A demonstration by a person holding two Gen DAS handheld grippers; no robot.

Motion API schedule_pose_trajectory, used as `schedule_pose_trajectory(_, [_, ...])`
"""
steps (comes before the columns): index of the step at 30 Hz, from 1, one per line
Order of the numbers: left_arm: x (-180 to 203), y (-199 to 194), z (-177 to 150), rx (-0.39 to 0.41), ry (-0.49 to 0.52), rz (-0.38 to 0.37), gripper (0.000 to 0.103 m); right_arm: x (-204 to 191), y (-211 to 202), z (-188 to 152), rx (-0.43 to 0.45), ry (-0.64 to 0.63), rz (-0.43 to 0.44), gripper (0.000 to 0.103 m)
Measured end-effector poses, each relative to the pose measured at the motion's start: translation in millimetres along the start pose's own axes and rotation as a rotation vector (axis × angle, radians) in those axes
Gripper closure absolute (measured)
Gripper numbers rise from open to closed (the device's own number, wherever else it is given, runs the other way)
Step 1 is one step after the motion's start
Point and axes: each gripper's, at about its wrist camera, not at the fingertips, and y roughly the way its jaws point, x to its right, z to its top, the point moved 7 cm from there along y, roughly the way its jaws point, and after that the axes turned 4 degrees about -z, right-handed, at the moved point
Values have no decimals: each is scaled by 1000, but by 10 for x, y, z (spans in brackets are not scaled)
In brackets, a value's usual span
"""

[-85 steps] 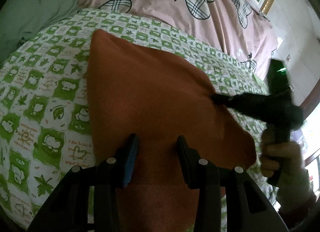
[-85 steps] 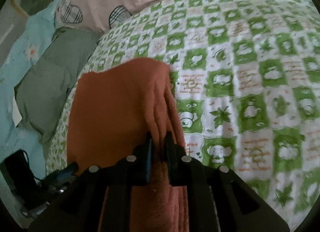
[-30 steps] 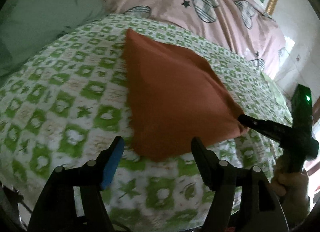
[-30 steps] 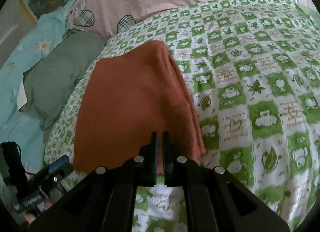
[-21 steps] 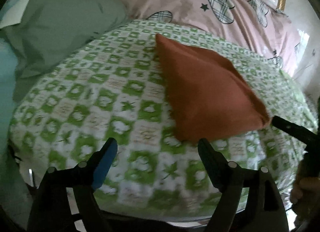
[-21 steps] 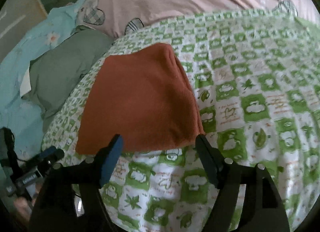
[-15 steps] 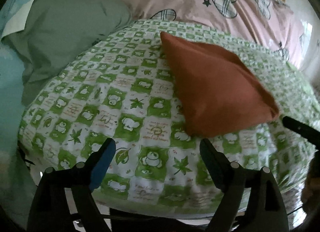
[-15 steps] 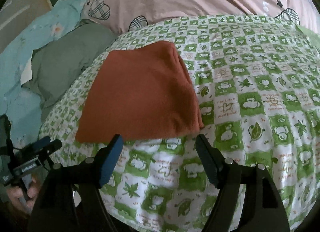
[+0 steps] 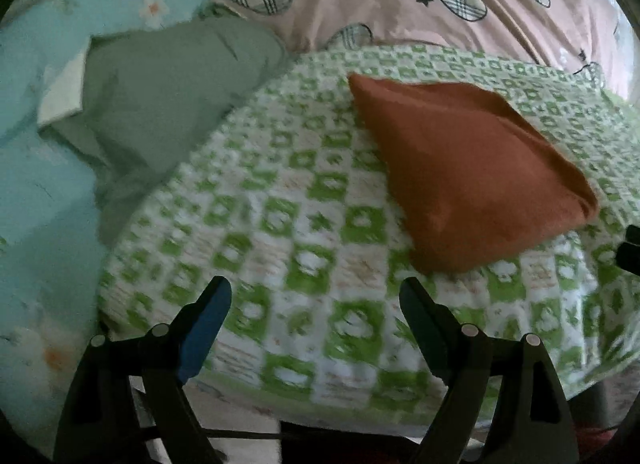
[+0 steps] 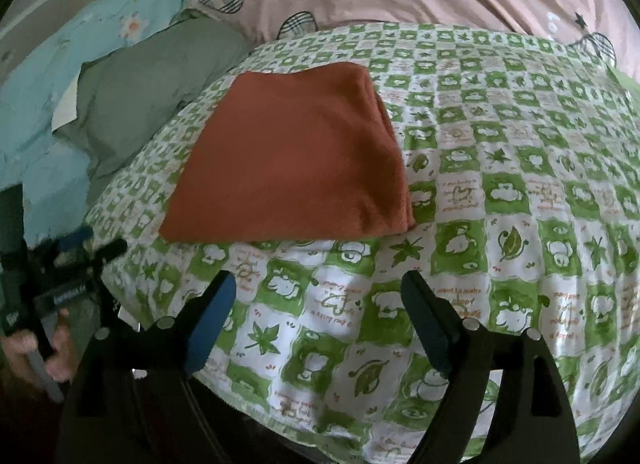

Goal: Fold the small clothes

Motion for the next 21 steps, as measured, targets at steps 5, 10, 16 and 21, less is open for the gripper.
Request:
schedule_pose_trajectory(5, [-11, -37, 132, 6, 0, 10, 16, -107, -45, 80, 6, -59, -4, 12])
schedule_pose_trajectory(10, [50, 39, 154, -17, 22, 8, 16, -177, 49, 88, -25, -96, -3, 11])
schedule_pose_trajectory(16, [191, 138, 183, -62, 20, -74, 16, -135, 163, 129, -57, -81, 5, 11])
schedule_pose_trajectory(21, [343, 203, 280, -73, 18, -125, 16, -80, 207, 257, -57, -60, 4, 11])
